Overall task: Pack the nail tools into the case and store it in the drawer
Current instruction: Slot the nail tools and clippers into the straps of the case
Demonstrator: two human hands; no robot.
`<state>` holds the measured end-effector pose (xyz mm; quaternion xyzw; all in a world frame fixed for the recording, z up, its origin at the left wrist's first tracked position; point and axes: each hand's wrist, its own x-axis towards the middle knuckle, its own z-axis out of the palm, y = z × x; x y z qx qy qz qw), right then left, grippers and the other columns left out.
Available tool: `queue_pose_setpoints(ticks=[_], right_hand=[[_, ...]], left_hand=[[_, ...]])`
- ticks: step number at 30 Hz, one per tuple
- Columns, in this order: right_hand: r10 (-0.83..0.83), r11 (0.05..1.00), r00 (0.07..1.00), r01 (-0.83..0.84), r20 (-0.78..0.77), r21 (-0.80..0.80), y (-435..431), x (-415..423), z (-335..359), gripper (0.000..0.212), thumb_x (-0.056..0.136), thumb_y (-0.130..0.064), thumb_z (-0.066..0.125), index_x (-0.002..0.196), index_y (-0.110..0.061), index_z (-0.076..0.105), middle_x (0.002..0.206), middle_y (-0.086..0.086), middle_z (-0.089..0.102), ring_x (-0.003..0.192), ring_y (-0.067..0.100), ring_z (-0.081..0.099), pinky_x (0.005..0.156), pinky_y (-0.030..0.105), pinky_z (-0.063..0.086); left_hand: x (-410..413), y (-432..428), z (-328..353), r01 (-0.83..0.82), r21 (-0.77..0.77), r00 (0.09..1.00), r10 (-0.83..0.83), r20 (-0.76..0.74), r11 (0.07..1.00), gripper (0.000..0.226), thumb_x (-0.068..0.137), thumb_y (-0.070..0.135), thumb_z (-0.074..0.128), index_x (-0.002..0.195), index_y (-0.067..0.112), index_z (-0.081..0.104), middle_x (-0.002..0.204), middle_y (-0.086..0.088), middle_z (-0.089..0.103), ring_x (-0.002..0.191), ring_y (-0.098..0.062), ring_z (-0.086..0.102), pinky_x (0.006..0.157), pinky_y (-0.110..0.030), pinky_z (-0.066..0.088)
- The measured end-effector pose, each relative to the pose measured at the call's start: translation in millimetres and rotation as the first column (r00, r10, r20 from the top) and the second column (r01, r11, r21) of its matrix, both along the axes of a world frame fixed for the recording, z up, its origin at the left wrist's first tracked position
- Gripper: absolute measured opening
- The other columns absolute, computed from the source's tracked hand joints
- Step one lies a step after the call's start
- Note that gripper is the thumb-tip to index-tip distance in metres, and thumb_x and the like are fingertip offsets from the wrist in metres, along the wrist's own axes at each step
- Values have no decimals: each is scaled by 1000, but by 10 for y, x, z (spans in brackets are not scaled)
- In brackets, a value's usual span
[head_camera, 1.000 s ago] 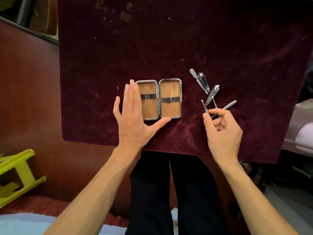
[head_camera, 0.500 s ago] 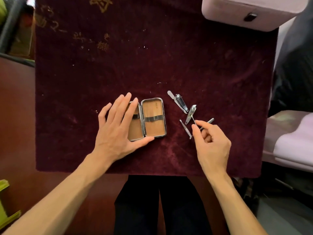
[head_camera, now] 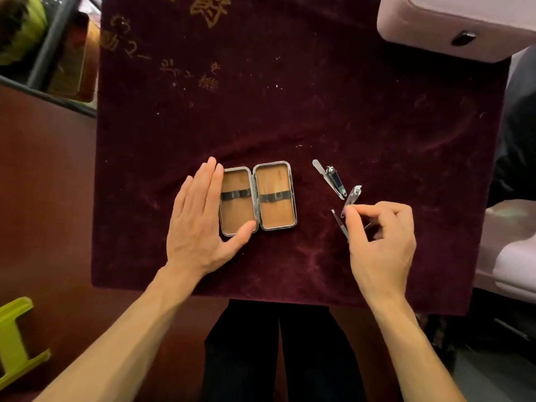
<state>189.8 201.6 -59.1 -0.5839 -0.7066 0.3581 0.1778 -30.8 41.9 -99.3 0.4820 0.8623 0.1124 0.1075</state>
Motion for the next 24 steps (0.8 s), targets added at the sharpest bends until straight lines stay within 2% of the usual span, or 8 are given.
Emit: queue_pose_setpoints(ticks=[3,5,8,12,14,16,20,24], right_hand=[[-8,999,996,3,-94,-47,-25,-99,57,11,102,-29,68,96,-36,63,93,-22,71,85,0,67,74,10,48],[12,990,982,-39,-189,-138,-46,-179,90,13,108,-28,61,98,-36,58,91,-13,77,77,8,74,73,17,55],[59,972,965,-113,-257,-205,-118,-286,103,19,111,-23,56,97,-35,52,74,-4,68,53,9,59,55,14,47],[17,949,969,-92,-245,-301,-278,-374,24,19,110,-30,57,92,-37,57,65,-18,55,54,-1,48,55,8,39],[6,917,976,-92,-218,-389,-353,-398,-20,23,110,-38,49,89,-38,59,61,-18,48,54,1,42,56,17,39],[-17,887,979,-79,-203,-454,-394,-404,-70,28,106,-37,42,86,-39,61,61,-18,43,58,3,37,60,25,33],[-47,867,976,-65,-213,-493,-402,-405,-121,30,101,-41,37,93,-38,66,63,-20,45,59,0,38,61,24,30],[-1,860,975,-112,-222,-498,-385,-386,-101,27,111,-37,43,110,-42,70,66,-29,55,63,-3,49,66,21,38]], left_hand=[[25,13,2,-29,7,1000,29,9,1000,97,92,66,49,162,4,24,171,-13,23,159,-24,23,133,-39,10],[27,22,-6,-31,14,999,31,-14,999,96,92,67,51,162,5,26,170,-15,23,159,-25,24,133,-40,12],[38,18,-32,21,45,999,-20,-35,999,94,90,72,52,162,16,29,170,-19,21,159,-30,24,131,-47,17],[85,54,-82,84,37,993,-80,-92,996,91,86,83,51,160,32,34,170,-19,23,159,-32,25,127,-54,23],[101,70,-87,69,32,992,-66,-108,997,93,85,85,50,160,32,36,170,-17,24,158,-31,26,127,-53,24],[107,74,-85,51,32,992,-47,-115,998,94,84,87,48,159,32,37,169,-16,26,158,-30,27,128,-51,23],[109,77,-87,32,36,992,-28,-119,999,94,84,88,47,159,31,39,167,-16,31,157,-30,29,127,-51,23],[110,73,-94,33,47,991,-26,-135,998,88,85,85,49,157,34,41,162,-17,38,154,-32,34,127,-51,24]])
